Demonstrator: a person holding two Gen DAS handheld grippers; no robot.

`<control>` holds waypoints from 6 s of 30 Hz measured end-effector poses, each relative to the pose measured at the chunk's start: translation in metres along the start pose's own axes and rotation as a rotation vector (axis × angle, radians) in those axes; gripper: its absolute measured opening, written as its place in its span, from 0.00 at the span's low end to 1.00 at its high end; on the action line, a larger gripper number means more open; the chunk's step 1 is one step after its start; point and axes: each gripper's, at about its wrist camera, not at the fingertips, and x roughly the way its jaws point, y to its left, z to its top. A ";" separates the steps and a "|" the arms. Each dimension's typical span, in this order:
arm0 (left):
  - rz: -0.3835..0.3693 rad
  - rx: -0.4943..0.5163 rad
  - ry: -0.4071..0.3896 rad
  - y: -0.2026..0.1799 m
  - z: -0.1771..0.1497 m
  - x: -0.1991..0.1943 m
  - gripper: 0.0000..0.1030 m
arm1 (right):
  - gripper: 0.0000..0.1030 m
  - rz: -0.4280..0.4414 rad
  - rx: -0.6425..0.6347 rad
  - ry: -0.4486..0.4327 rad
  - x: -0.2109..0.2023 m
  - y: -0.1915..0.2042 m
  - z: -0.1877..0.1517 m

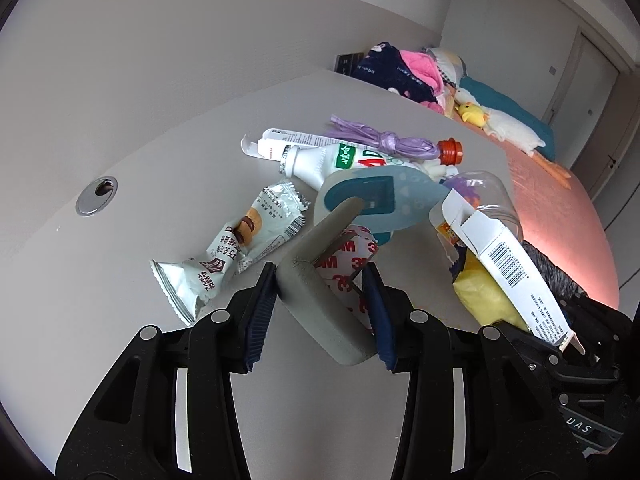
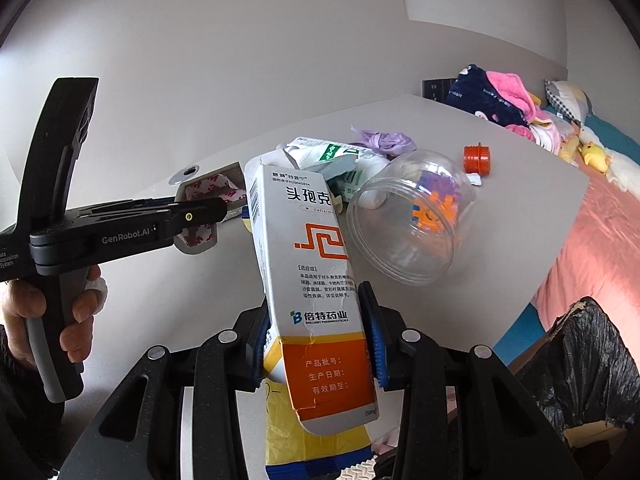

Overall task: Collect trash
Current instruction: 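Lift the medicine box with the right gripper while the left gripper grasps the yellow wrapper, then carry the medicine box to the black trash bag and release it with the right gripper, then lift the yellow snack wrapper off the desk with the left gripper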

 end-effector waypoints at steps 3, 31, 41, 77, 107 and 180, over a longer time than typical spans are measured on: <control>-0.005 0.011 -0.014 -0.009 0.000 -0.006 0.42 | 0.39 -0.007 0.004 -0.016 -0.012 -0.003 -0.001; 0.000 -0.002 -0.008 -0.005 -0.002 -0.012 0.42 | 0.20 0.036 0.015 -0.011 -0.008 0.003 -0.001; -0.002 -0.005 -0.011 -0.005 -0.001 -0.015 0.42 | 0.01 0.019 0.007 -0.027 -0.013 0.002 -0.001; -0.008 0.004 0.004 -0.006 0.000 -0.012 0.43 | 0.40 0.020 0.007 0.068 0.007 -0.004 -0.016; -0.108 0.119 -0.028 -0.098 0.010 -0.023 0.43 | 0.38 -0.092 0.128 -0.122 -0.087 -0.061 -0.018; -0.069 0.128 0.113 -0.138 -0.064 -0.029 0.94 | 0.81 -0.156 0.291 -0.190 -0.117 -0.100 -0.058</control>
